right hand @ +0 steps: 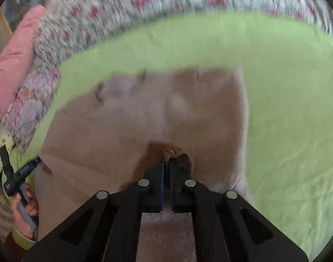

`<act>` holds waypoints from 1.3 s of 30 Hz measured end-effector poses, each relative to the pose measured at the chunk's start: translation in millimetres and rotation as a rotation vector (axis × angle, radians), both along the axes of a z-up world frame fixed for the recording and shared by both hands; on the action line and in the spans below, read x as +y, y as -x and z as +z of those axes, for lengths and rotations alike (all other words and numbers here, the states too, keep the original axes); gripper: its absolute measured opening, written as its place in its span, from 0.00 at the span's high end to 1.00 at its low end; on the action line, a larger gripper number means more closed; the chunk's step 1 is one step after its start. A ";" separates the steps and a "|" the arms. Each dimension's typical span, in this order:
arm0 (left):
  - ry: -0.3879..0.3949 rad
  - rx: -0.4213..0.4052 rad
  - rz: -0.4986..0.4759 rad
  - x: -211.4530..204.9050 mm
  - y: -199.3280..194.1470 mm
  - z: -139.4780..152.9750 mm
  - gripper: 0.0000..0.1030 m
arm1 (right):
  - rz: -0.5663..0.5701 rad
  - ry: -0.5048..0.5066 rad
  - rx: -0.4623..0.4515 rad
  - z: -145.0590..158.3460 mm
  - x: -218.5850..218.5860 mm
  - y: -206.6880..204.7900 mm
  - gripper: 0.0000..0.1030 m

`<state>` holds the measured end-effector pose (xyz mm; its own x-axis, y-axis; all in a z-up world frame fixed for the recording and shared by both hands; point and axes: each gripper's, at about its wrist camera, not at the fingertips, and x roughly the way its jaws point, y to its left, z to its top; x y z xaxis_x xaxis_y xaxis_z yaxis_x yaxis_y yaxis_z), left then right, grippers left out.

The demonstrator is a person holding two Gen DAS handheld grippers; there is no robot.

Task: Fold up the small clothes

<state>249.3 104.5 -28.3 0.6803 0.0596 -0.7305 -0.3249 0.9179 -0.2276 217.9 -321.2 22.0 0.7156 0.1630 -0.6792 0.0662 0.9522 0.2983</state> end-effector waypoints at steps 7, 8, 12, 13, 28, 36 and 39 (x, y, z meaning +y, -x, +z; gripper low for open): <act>-0.008 0.012 -0.008 -1.8 -1.5 0.8 0.39 | -0.027 0.095 0.151 -37.0 6.8 -18.6 0.94; -0.005 0.016 -0.020 -1.8 -0.4 1.7 0.39 | -0.035 0.082 0.140 -36.6 6.5 -14.2 0.92; 0.072 0.013 -0.148 1.7 15.9 8.8 0.41 | -0.059 0.028 0.099 -19.3 2.7 8.7 0.81; 0.097 -0.001 -0.187 3.6 20.7 12.0 0.41 | -0.058 0.027 0.079 -11.6 2.1 19.9 0.78; 0.124 0.166 -0.398 -10.7 -112.5 6.8 0.71 | -0.025 -0.103 0.006 -6.0 20.6 45.9 0.58; 0.139 0.082 -0.322 2.4 -99.3 2.9 0.94 | 0.006 -0.013 0.061 -21.3 39.1 11.4 0.58; 0.129 0.080 -0.307 1.2 -97.4 6.4 0.93 | 0.001 -0.014 0.117 -36.9 34.3 2.9 0.58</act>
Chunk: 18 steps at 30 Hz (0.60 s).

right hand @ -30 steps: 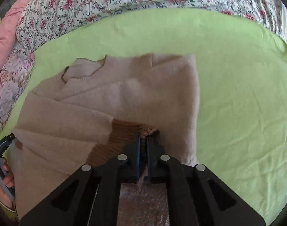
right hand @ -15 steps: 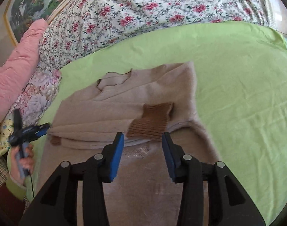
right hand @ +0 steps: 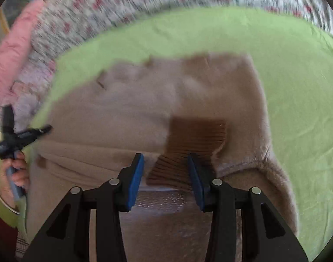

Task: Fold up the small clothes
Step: 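Release the sleeve and move both grippers to the brown ribbed hem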

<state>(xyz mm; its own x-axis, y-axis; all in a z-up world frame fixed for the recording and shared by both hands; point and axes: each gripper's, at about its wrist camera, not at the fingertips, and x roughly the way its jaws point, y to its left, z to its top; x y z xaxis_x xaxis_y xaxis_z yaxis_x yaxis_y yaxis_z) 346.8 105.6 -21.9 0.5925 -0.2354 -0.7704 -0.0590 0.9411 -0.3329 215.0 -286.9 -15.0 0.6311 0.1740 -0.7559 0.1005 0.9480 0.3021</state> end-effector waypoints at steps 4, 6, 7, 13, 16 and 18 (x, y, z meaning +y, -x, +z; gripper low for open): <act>-0.038 -0.003 0.009 -4.6 18.3 15.0 0.92 | -0.021 -0.026 -0.034 22.7 -2.3 18.1 0.58; -0.058 -0.013 0.004 -6.4 38.7 23.1 0.92 | -0.012 -0.037 -0.069 35.6 -2.7 33.5 0.58; -0.047 -0.020 -0.003 -5.3 54.4 27.5 0.92 | -0.010 -0.037 -0.087 42.5 -2.4 44.8 0.58; 0.027 -0.031 -0.048 -10.3 155.5 35.3 0.82 | -0.013 -0.057 -0.137 62.1 -7.5 115.0 0.49; 0.026 -0.016 -0.066 -17.6 204.5 28.1 0.77 | -0.030 -0.062 -0.134 58.5 -10.6 149.7 0.49; 0.023 -0.002 -0.077 -20.3 232.3 22.5 0.72 | -0.041 -0.069 -0.125 54.3 -13.3 169.5 0.48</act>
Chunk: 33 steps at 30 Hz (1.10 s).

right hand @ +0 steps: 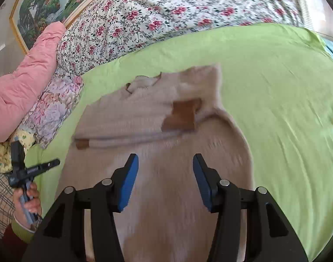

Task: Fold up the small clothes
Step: 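Release the sleeve and move both grippers to the brown ribbed hem, then grasp the brown hem with both grippers and lift it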

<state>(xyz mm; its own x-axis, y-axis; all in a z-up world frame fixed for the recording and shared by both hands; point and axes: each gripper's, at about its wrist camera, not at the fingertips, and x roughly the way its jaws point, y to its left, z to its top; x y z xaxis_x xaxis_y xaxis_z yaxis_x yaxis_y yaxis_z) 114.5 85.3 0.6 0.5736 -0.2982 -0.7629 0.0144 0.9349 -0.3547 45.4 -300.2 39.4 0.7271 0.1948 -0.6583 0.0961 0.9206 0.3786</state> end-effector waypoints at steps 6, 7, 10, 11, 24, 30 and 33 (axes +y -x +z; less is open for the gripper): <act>0.020 0.037 -0.006 -2.2 67.4 -15.6 0.61 | -0.032 -0.019 0.019 -13.5 -5.4 45.0 0.48; 0.031 0.037 0.000 -1.7 76.9 -16.7 0.59 | -0.042 -0.036 0.020 -17.1 -7.8 54.3 0.48; 0.022 0.045 -0.009 -3.6 96.9 -19.6 0.53 | -0.068 -0.037 0.030 -24.6 -10.4 73.7 0.48; 0.015 0.051 -0.015 -4.2 100.3 -20.5 0.52 | -0.072 -0.039 0.034 -27.1 -10.8 80.0 0.48; 0.045 0.141 -0.141 -26.4 156.1 -49.2 0.42 | -0.038 -0.074 0.073 -46.6 -24.4 141.3 0.43; 0.112 0.135 -0.134 -30.7 156.6 -61.4 0.39 | 0.011 -0.127 0.080 -55.2 -29.6 155.6 0.43; 0.161 0.096 -0.133 -30.0 156.6 -56.5 0.49 | 0.043 -0.141 0.085 -61.5 -27.5 157.5 0.43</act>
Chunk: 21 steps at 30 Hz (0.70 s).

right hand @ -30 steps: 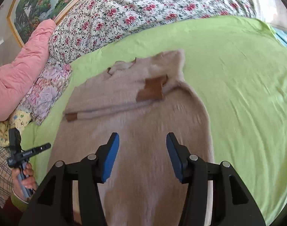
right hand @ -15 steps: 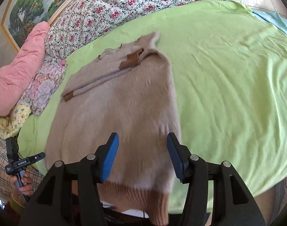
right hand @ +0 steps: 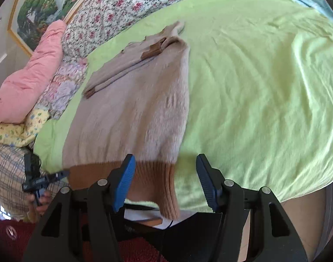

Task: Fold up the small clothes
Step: 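Grasp the brown hem with both grippers and lift it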

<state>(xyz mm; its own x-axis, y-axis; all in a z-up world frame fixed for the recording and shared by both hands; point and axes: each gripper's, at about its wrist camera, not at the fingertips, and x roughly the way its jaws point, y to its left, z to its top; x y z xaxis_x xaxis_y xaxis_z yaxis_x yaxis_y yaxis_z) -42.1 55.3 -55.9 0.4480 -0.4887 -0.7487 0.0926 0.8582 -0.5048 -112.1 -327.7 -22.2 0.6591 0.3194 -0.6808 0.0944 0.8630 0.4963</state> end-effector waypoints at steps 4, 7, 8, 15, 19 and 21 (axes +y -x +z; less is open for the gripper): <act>0.099 -0.099 -0.060 1.6 6.6 19.2 0.64 | -0.003 -0.063 -0.018 -5.5 -3.5 1.2 0.42; 0.104 -0.119 -0.070 3.0 5.1 21.8 0.57 | 0.021 -0.083 -0.024 -6.5 -3.4 2.2 0.42; 0.094 -0.113 -0.071 1.9 3.7 19.9 0.56 | 0.034 -0.085 -0.024 -7.1 -1.8 2.2 0.42; 0.065 -0.022 -0.115 -17.9 -3.0 -9.4 0.56 | 0.143 -0.137 -0.028 -20.9 18.9 -4.3 0.42; 0.089 -0.022 -0.115 -18.2 -8.3 -12.9 0.62 | 0.133 -0.152 -0.058 -27.9 18.5 -5.4 0.55; 0.066 -0.047 -0.115 -17.5 -6.1 -9.3 0.84 | 0.118 -0.144 -0.036 -31.1 15.1 -5.1 0.90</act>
<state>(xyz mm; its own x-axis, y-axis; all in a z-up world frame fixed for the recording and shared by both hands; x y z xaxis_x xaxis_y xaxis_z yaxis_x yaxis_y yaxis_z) -36.0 37.8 -65.2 0.4195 -0.5861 -0.6932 0.2134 0.8059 -0.5523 -107.0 -312.6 -53.3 0.6346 0.4885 -0.5989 -0.0232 0.7867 0.6170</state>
